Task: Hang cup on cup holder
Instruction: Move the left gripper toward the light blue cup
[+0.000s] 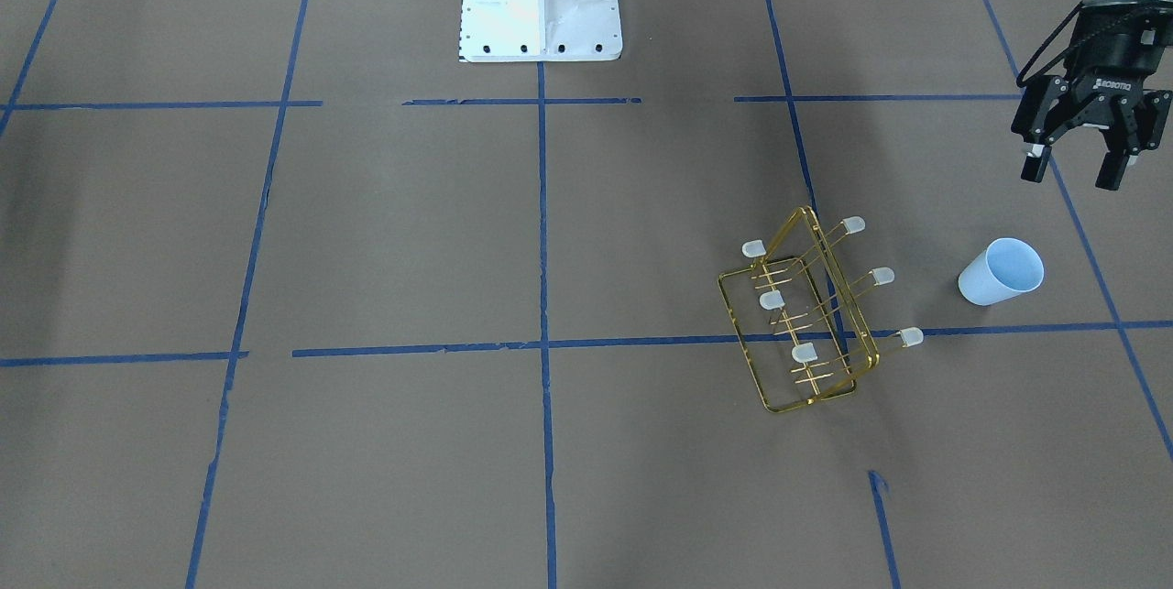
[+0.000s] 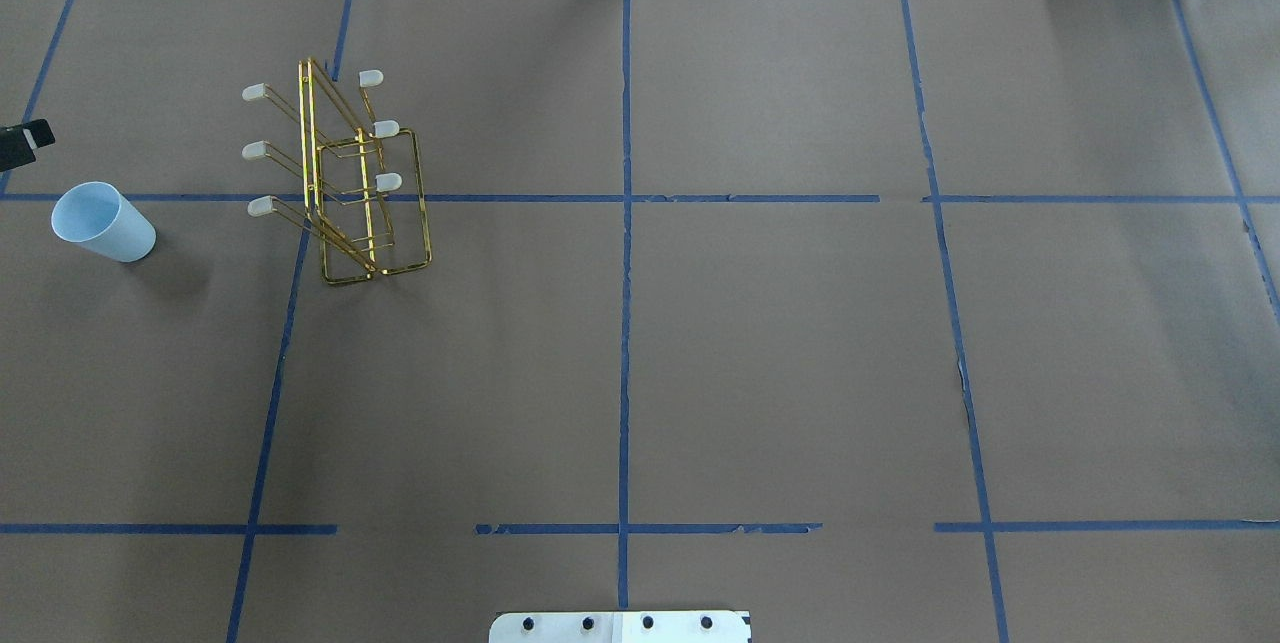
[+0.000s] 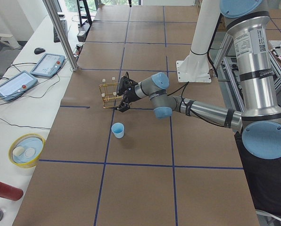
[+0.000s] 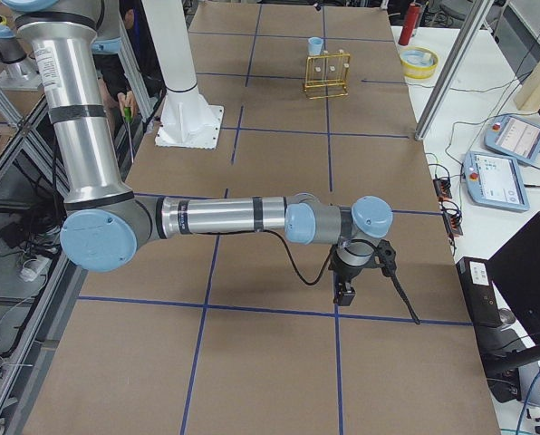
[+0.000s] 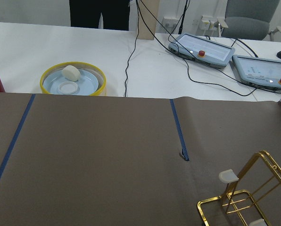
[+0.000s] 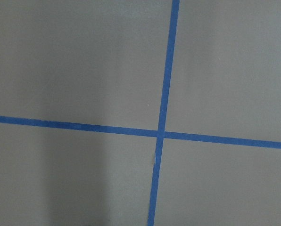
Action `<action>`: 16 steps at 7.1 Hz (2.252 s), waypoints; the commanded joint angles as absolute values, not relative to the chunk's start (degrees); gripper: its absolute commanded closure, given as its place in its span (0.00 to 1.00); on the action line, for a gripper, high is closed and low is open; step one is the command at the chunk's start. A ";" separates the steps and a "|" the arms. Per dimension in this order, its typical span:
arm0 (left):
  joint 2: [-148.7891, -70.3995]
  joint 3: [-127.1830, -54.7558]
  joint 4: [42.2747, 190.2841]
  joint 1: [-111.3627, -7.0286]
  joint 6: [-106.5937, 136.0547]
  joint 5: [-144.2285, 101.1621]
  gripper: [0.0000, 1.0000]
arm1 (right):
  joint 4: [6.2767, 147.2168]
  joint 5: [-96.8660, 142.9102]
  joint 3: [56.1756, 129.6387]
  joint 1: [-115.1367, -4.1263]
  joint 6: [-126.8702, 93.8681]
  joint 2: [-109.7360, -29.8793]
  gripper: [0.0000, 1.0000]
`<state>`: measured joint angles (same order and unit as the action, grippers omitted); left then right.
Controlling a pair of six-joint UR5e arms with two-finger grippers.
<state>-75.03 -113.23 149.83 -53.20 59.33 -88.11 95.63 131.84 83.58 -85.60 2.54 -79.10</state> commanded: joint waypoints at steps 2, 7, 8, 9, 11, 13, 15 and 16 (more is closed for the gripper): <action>-71.99 -111.02 155.55 -45.81 63.10 -75.54 0.00 | 95.62 131.84 83.58 -85.61 2.55 -79.10 0.00; -72.24 -101.80 158.20 -30.27 76.78 -49.62 0.00 | 95.62 131.84 83.58 -85.61 2.55 -79.10 0.00; -72.25 -100.04 158.20 -28.06 78.64 -46.35 0.00 | 95.62 131.84 83.58 -85.61 2.55 -79.10 0.00; -72.33 -98.19 158.03 -25.51 79.53 -41.79 0.00 | 95.62 131.84 83.58 -85.61 2.55 -79.10 0.00; -72.68 -95.19 157.33 -22.60 78.67 -37.53 0.00 | 95.62 131.84 83.58 -85.61 2.55 -79.10 0.00; -72.95 -94.75 156.80 -21.36 74.12 -37.53 0.00 | 95.62 131.84 83.58 -85.61 2.55 -79.10 0.00; -73.74 -94.05 157.15 -20.05 74.53 -37.70 0.00 | 95.62 131.84 83.58 -85.60 2.55 -79.10 0.00; -73.91 -93.87 157.24 -19.60 75.49 -38.14 0.00 | 95.62 131.84 83.58 -85.61 2.55 -79.10 0.00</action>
